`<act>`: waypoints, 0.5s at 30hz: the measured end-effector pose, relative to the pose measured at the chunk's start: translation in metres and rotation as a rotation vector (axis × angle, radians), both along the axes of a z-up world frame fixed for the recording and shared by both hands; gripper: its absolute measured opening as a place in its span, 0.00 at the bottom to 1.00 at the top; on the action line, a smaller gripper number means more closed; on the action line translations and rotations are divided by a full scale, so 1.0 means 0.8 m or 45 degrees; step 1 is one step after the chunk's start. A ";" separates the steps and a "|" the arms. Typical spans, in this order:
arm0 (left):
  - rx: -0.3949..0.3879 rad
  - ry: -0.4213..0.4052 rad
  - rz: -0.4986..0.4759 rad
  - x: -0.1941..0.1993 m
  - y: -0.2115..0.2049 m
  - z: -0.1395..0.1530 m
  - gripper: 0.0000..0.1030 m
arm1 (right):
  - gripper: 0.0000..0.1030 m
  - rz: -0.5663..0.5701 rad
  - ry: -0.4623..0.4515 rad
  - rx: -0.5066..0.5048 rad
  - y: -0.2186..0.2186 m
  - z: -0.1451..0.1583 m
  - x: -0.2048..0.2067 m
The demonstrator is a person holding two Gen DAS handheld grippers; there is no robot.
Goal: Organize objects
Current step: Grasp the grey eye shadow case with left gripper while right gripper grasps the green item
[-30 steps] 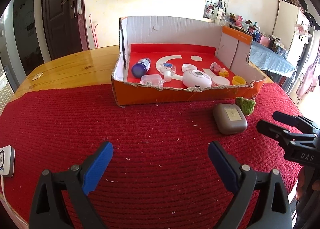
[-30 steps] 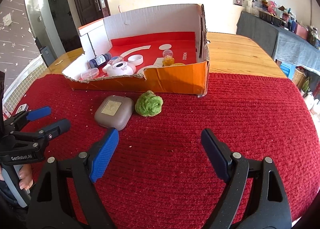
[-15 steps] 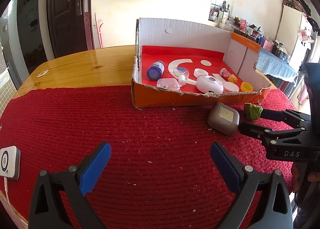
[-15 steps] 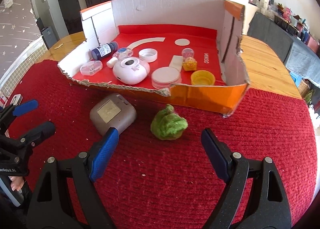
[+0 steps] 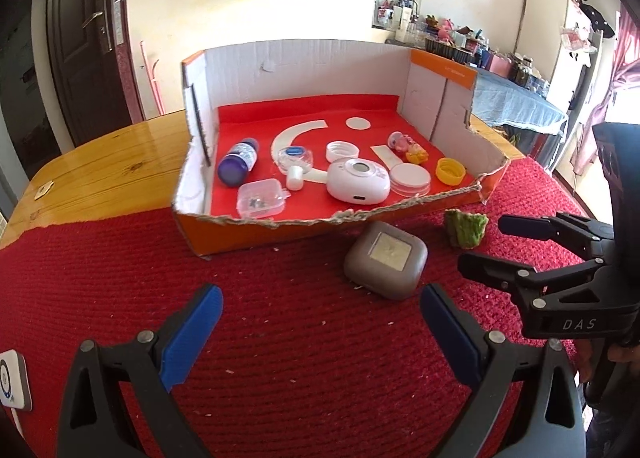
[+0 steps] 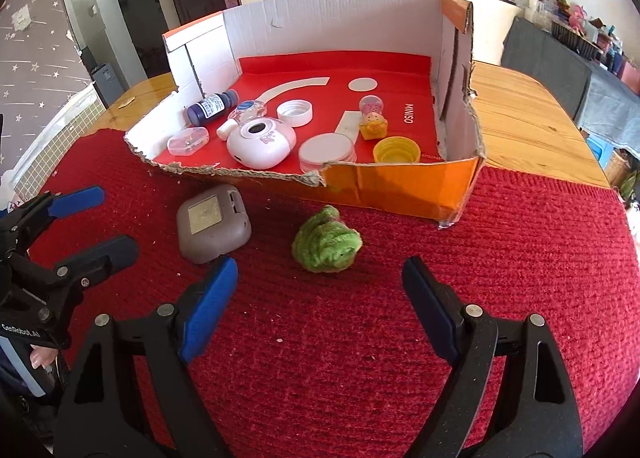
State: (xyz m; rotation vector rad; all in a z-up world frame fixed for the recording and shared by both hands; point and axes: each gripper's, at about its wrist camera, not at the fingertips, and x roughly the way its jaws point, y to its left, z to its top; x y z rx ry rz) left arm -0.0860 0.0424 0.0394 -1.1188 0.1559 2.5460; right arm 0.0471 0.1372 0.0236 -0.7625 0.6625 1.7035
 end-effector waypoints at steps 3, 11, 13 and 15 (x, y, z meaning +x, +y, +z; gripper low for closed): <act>-0.041 -0.014 -0.047 -0.007 0.018 -0.004 0.91 | 0.82 0.007 0.011 0.001 0.001 0.000 0.007; -0.072 -0.089 -0.117 -0.025 0.038 -0.015 0.82 | 0.69 0.068 0.029 -0.009 0.009 -0.002 0.011; -0.090 -0.096 -0.134 -0.027 0.041 -0.017 0.80 | 0.67 0.087 0.030 -0.014 0.011 -0.003 0.011; -0.099 -0.102 -0.155 -0.028 0.044 -0.018 0.76 | 0.64 0.103 0.029 -0.014 0.012 -0.004 0.010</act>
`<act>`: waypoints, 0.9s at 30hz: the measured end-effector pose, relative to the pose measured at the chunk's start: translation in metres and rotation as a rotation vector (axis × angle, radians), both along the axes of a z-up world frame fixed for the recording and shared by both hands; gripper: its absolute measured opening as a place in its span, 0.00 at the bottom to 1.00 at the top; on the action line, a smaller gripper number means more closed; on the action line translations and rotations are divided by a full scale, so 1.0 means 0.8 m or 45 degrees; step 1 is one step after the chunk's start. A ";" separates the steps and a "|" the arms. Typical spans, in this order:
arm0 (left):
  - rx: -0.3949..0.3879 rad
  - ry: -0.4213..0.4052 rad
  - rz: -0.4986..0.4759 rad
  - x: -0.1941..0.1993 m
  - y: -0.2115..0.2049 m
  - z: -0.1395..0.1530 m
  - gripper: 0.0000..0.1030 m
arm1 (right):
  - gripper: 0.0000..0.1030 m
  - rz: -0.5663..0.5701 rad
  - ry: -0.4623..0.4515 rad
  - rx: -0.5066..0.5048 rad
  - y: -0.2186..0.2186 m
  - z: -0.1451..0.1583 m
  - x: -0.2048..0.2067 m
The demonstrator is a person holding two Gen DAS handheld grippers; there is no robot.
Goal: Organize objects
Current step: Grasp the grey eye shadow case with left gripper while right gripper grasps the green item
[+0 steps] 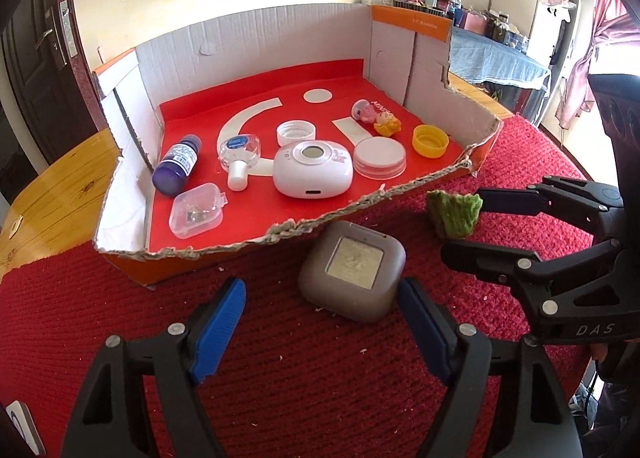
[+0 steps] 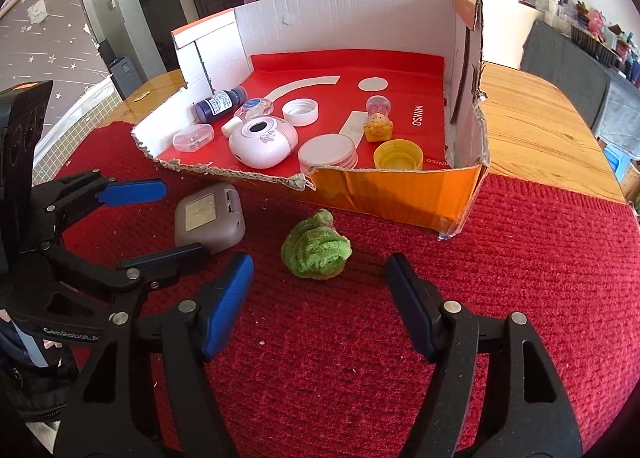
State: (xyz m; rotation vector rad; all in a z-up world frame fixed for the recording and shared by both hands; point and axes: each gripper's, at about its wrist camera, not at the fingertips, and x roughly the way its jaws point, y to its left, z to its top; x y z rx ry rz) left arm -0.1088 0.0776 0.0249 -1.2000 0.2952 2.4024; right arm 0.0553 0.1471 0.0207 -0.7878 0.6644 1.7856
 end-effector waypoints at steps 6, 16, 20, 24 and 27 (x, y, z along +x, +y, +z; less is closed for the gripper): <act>0.005 -0.038 -0.056 -0.005 0.009 -0.005 0.62 | 0.57 0.031 0.010 -0.006 0.007 0.000 -0.001; 0.068 0.002 -0.046 0.015 -0.004 0.015 0.54 | 0.27 0.098 0.075 -0.015 0.001 0.004 -0.007; 0.131 0.069 -0.039 0.033 -0.018 0.044 0.53 | 0.27 0.114 0.103 0.059 -0.024 0.034 -0.009; 0.159 0.110 -0.022 0.043 -0.029 0.059 0.52 | 0.27 0.111 0.101 0.120 -0.040 0.055 -0.013; 0.176 0.112 -0.011 0.048 -0.036 0.061 0.52 | 0.27 0.108 0.093 0.126 -0.045 0.056 -0.017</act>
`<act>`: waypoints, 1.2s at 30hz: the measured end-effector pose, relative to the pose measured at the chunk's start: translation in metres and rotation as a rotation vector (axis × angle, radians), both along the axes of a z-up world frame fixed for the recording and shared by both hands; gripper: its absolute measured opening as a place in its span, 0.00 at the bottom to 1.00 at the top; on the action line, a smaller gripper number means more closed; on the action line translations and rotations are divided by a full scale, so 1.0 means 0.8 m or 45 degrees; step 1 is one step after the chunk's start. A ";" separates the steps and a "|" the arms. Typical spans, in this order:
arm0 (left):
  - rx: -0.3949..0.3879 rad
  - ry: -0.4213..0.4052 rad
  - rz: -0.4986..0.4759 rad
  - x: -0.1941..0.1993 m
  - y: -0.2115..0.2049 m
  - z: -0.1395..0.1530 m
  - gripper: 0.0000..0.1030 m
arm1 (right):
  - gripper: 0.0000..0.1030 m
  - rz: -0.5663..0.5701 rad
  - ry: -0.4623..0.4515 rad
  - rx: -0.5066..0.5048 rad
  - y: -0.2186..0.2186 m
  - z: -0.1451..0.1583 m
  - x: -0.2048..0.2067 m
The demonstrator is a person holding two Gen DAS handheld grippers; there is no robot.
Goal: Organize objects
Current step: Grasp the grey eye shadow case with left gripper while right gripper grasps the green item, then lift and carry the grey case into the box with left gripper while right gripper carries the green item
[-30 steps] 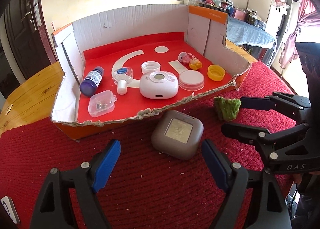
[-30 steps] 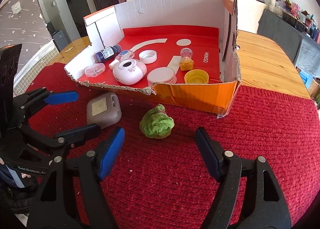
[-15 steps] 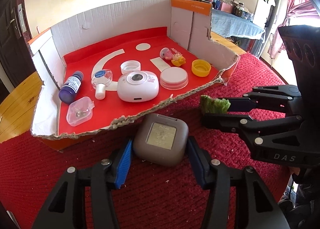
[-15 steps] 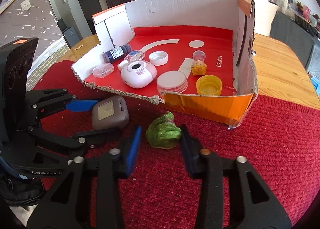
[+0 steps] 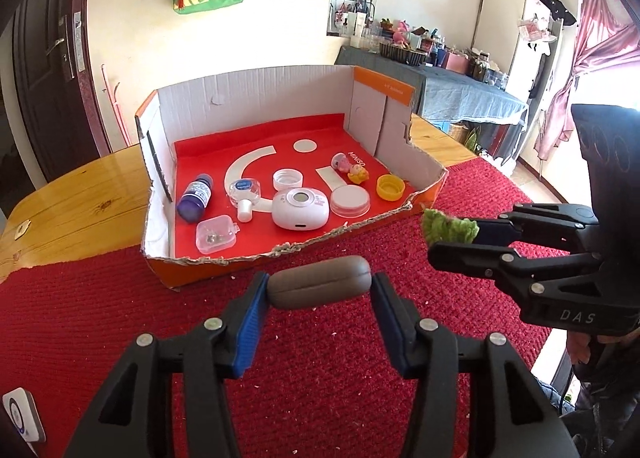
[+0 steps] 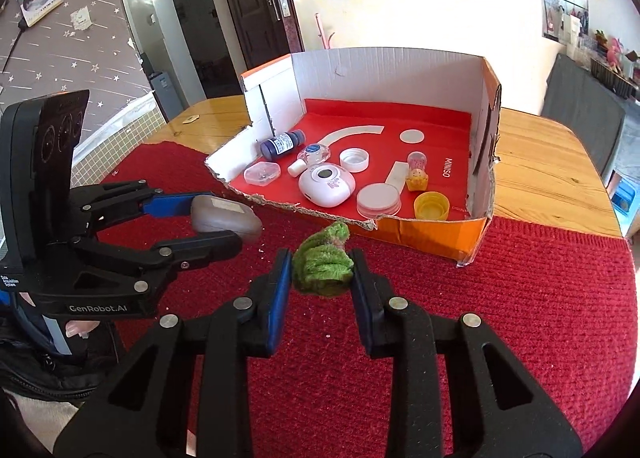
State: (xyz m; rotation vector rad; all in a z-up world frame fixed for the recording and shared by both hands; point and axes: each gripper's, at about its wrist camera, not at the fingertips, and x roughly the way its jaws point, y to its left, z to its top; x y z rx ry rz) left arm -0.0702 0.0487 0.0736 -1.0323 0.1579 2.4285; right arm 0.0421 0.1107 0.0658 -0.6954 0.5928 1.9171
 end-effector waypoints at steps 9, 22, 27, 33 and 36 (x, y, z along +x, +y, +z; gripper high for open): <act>0.024 -0.081 0.013 0.010 -0.013 -0.018 0.12 | 0.27 -0.012 0.002 -0.013 -0.014 -0.009 -0.005; 0.023 -0.114 0.043 0.010 -0.021 -0.035 0.26 | 0.27 -0.041 0.010 -0.055 -0.022 -0.025 -0.001; -0.010 -0.081 0.059 0.006 -0.018 -0.036 0.56 | 0.27 -0.066 -0.025 -0.082 -0.018 -0.037 0.001; -0.083 -0.084 0.058 -0.011 -0.008 -0.050 0.60 | 0.28 -0.094 -0.062 -0.122 -0.008 -0.055 0.001; -0.103 -0.086 0.045 -0.016 -0.005 -0.054 0.63 | 0.32 -0.104 -0.086 -0.130 -0.005 -0.060 0.001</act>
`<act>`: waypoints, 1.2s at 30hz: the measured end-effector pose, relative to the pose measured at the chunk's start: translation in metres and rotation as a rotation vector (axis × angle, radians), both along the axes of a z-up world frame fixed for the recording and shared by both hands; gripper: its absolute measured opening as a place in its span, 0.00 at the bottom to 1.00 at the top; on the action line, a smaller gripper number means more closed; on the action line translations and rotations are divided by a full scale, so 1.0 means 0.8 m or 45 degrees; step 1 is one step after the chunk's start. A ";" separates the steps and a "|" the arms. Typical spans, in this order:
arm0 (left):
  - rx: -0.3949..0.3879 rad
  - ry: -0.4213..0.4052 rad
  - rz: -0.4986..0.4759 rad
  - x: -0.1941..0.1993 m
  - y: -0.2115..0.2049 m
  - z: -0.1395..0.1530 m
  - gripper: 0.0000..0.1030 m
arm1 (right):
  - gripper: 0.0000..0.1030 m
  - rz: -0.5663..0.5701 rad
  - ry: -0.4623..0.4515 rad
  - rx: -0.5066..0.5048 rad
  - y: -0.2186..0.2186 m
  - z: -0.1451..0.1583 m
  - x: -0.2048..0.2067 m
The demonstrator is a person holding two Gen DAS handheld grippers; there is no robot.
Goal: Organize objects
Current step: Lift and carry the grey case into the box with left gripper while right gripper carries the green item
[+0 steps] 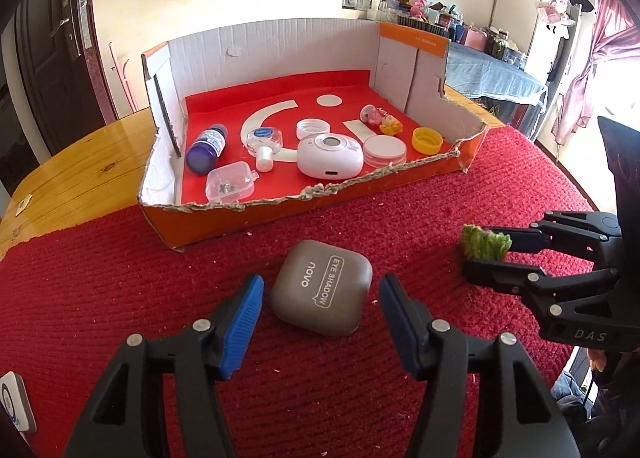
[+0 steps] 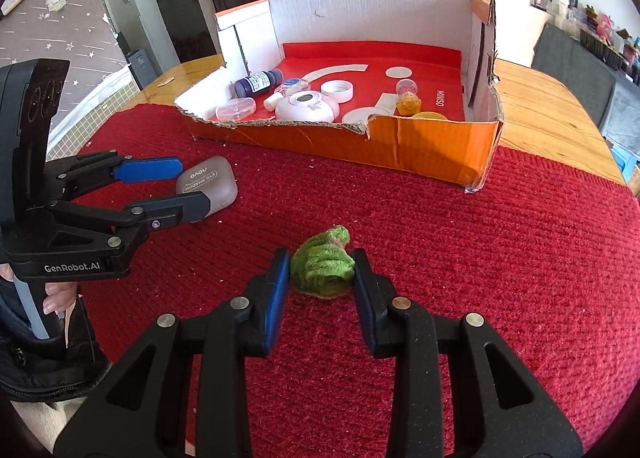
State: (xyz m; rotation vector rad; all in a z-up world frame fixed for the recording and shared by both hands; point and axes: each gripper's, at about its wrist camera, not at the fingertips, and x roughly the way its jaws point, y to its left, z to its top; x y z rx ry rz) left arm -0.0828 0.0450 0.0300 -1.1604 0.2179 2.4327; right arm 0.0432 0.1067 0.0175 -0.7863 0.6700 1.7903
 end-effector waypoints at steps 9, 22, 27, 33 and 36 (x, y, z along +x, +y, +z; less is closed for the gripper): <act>-0.033 -0.015 -0.018 -0.008 0.004 -0.009 0.58 | 0.69 -0.010 -0.027 0.043 0.001 0.001 -0.001; 0.002 0.030 -0.044 0.008 0.001 0.011 0.54 | 0.29 0.018 -0.083 0.094 -0.005 0.010 -0.011; 0.011 0.048 -0.042 0.011 -0.001 0.020 0.54 | 0.29 0.027 -0.074 0.111 -0.007 0.016 -0.014; 0.032 0.062 -0.040 0.015 -0.004 0.029 0.54 | 0.29 0.033 -0.071 0.091 -0.005 0.013 -0.015; 0.064 0.069 -0.047 0.013 -0.006 0.043 0.54 | 0.29 0.039 -0.053 0.100 -0.005 0.020 -0.014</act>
